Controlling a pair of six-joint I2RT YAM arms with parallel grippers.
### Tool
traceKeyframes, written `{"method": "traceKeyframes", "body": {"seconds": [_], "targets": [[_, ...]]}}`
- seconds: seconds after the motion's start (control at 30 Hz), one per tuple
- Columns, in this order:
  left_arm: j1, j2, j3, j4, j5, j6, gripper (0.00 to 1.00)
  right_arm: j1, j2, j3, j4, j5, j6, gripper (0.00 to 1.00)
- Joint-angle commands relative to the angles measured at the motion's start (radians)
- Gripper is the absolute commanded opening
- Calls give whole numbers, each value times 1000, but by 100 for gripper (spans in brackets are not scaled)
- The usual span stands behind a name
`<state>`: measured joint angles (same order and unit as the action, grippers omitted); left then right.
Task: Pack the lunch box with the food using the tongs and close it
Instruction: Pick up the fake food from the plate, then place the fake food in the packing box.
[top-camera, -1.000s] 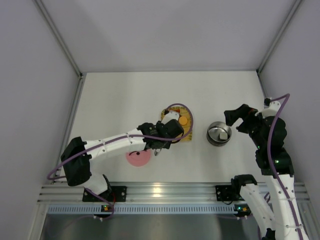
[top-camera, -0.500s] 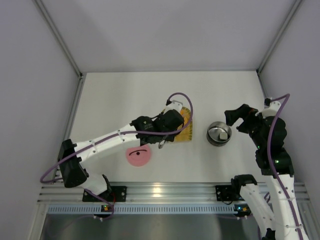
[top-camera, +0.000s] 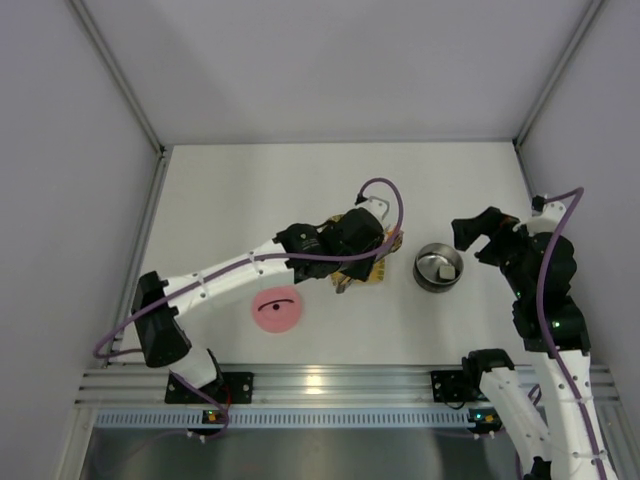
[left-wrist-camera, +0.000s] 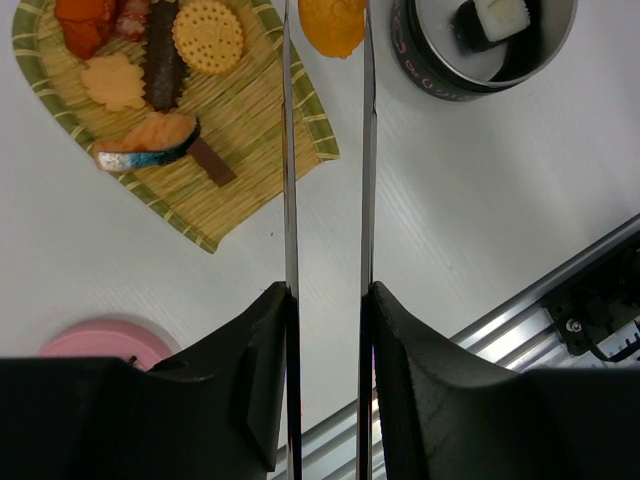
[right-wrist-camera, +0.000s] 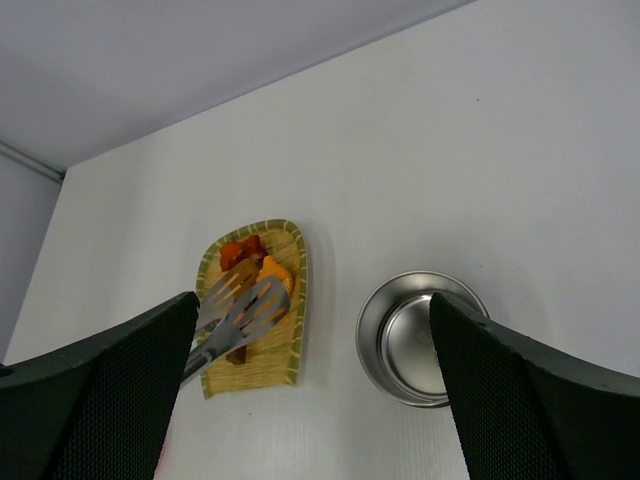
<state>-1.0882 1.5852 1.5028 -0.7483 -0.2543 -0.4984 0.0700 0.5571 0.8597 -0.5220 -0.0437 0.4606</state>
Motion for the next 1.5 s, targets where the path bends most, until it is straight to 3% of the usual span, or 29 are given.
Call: {"method": "traceKeyframes", "body": {"seconds": [0.0, 0.47, 0.73, 0.87, 1.2, 1.33, 1.47], "targets": [[-16, 39, 77, 99, 64, 20, 33, -10, -8, 50, -21, 24, -22, 97], [-64, 205, 204, 152, 118, 26, 34, -10, -25, 68, -61, 67, -43, 97], [-64, 210, 203, 159, 128, 27, 50, -10, -28, 76, -73, 80, -50, 98], [-64, 202, 203, 161, 132, 34, 53, -10, -25, 75, -72, 79, -50, 98], [-64, 127, 189, 113, 41, 27, 53, -10, -14, 84, -65, 77, -53, 98], [-47, 37, 110, 58, -60, 12, 54, -10, -11, 87, -65, 76, -53, 98], [4, -68, -22, 50, -69, -18, 53, -12, -3, 85, -59, 70, -51, 98]]}}
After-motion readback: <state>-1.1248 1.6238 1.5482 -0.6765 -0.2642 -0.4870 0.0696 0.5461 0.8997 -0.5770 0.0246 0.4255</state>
